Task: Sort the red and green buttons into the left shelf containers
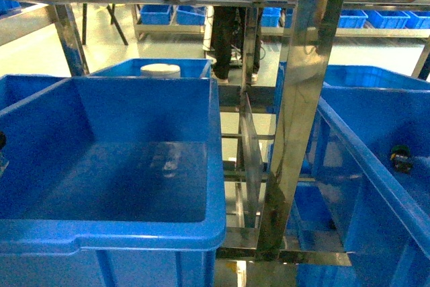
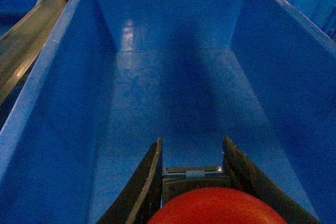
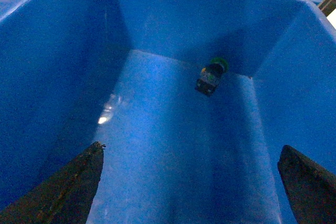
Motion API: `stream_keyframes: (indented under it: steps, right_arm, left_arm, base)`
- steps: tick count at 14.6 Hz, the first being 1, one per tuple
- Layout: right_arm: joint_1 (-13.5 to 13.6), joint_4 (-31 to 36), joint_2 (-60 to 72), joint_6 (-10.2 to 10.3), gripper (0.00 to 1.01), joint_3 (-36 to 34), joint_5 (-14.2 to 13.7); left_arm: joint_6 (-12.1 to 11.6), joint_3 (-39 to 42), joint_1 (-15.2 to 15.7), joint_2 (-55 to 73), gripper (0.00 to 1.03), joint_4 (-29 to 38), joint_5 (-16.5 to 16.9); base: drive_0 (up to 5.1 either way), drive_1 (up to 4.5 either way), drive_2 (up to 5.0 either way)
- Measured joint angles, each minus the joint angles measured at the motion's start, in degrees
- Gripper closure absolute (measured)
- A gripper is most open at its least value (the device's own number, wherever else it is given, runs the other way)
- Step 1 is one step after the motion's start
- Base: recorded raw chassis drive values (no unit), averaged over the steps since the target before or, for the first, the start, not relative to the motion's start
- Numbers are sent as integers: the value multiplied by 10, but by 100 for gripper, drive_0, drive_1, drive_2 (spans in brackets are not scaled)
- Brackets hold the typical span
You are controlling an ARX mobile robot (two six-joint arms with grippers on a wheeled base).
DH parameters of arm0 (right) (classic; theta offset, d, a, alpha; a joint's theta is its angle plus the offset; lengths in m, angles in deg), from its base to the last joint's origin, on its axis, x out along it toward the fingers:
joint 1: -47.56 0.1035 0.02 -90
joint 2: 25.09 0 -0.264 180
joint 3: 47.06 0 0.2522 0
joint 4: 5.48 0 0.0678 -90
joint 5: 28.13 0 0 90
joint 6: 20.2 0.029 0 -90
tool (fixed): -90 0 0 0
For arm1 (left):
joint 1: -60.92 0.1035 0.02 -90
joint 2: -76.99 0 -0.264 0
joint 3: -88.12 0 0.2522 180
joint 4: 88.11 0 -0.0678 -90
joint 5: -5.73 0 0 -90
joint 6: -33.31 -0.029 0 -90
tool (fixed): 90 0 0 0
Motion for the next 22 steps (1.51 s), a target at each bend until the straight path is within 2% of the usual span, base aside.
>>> stream_keyframes:
  steps: [2, 3, 5, 6, 7, 8, 9, 10, 11, 12, 19, 22]
  right_arm:
    - [-12, 61, -48, -7, 3, -84, 25]
    - [-23, 115, -91, -4, 3, -137, 50]
    - [-34, 205, -181, 24, 3, -223, 92]
    - [-41, 203, -221, 33, 3, -252, 110]
    - [-73, 202, -302, 64, 3, -328, 137]
    - [-74, 126, -454, 96, 3, -423, 163]
    - [-54, -13, -634, 127, 3, -430, 146]
    - [-50, -119, -758, 128, 3, -431, 163]
    - [-54, -180, -835, 126, 3, -432, 174]
    - [-59, -195, -872, 121, 3, -432, 178]
    - [-59, -191, -860, 112, 3, -432, 173]
    - [-59, -190, -860, 111, 3, -432, 173]
  left_arm:
    - [0, 0, 0, 0, 74, 0, 0]
    - [0, 0, 0, 0, 74, 0, 0]
    - [0, 0, 0, 0, 74, 0, 0]
    - [0, 0, 0, 0, 74, 0, 0]
    - [0, 0, 0, 0, 74, 0, -1]
    - [0, 0, 0, 0, 74, 0, 0]
    - [0, 0, 0, 0, 74, 0, -1]
    - [0, 0, 0, 0, 74, 0, -1]
    - [0, 0, 0, 0, 74, 0, -1]
    - [0, 0, 0, 0, 74, 0, -1]
    - [0, 0, 0, 1, 74, 0, 0]
    - [1, 0, 4, 24, 74, 1, 12]
  base:
    - [0, 0, 0]
    - [0, 0, 0]
    - [0, 0, 0]
    - [0, 0, 0]
    - [0, 0, 0]
    - [0, 0, 0]
    - [0, 0, 0]
    - [0, 0, 0]
    - [0, 0, 0]
    - [0, 0, 0]
    - [0, 0, 0]
    - [0, 0, 0]
